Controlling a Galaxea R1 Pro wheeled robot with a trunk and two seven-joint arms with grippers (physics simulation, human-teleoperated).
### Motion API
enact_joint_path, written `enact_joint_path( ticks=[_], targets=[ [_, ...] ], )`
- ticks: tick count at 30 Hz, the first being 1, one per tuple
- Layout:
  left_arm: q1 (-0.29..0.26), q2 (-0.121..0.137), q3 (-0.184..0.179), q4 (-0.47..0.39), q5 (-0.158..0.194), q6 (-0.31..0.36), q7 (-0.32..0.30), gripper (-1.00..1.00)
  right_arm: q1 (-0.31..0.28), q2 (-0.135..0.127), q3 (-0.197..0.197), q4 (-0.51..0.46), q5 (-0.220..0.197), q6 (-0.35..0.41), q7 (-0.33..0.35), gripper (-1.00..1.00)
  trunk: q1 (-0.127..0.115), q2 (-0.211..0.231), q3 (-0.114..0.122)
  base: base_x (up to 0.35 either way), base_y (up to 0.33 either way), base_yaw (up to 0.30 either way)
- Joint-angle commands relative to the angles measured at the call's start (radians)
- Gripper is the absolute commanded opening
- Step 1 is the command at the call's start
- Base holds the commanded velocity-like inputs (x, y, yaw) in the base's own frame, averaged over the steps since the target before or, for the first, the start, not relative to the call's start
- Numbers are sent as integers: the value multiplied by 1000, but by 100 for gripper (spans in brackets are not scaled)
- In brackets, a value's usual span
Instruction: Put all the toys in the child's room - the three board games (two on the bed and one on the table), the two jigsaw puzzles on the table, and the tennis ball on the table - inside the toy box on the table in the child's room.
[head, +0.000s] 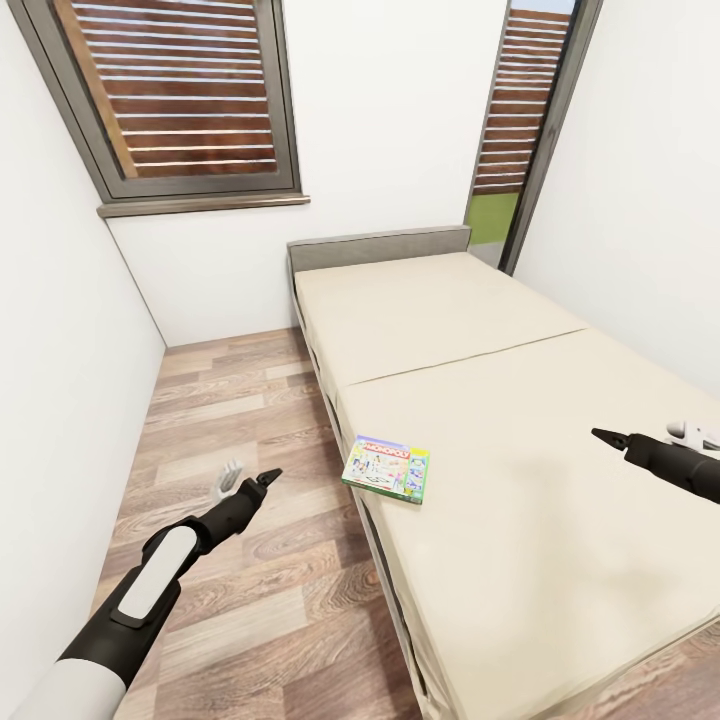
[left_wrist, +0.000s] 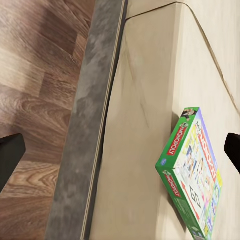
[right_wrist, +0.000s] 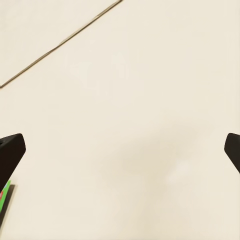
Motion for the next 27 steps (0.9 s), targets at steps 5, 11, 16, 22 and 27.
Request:
enact_joint_path(
  ticks=[5,11,16,22,27],
  targets=[
    [0,0,-3,-2,11,1,3,100,-1,0,-1,-2,4,6,6,100,0,0,-1,0,0,0],
    [0,-1,-3,-2,11,1,-2,100,-1,0,0,-2,4,6,6,100,0,0,-1,0,0,0],
    [-1,-3,-4,-2,11,2,-6,100,-1,0,0,-3,4,6,6,100,0,0,-1,0,0,0],
    [-2,-10,-6,-2,11,4,-20,100,-1,0,0,-8,4,7,6,100,0,0,-1,0,0,0],
    [-4,-20,-9,5,5,5,-48,100,0,-3,-3,-40,1,23,7,100,0,0,-1,0,0,0]
  ],
)
